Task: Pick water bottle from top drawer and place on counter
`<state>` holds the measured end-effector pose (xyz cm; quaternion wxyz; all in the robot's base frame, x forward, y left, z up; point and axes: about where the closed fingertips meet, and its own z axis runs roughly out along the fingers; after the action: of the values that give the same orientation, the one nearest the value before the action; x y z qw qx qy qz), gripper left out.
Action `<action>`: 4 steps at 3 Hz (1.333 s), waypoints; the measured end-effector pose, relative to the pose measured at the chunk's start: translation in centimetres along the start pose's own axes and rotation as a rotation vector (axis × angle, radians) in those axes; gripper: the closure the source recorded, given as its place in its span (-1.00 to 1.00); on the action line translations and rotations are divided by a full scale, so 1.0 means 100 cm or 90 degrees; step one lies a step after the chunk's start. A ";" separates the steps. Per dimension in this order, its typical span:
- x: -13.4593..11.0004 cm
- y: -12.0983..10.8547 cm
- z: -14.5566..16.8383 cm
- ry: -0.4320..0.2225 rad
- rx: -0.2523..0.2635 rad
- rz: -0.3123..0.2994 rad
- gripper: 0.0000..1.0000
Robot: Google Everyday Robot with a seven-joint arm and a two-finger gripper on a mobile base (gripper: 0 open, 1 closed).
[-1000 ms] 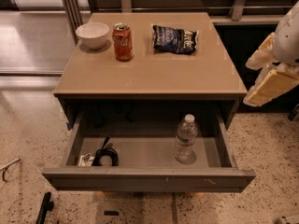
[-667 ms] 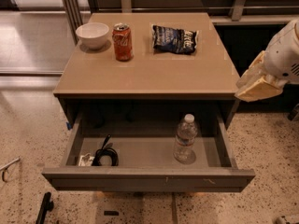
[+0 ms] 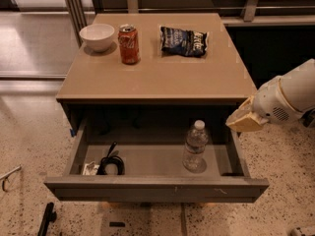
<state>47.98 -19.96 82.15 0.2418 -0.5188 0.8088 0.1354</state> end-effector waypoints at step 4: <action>0.012 0.020 0.033 -0.030 -0.033 0.002 -0.47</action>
Offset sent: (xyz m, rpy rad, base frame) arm -0.0074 0.0024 -0.0234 0.0283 0.0168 0.0154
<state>46.59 -18.45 78.66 0.2473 -0.5200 0.8000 0.1687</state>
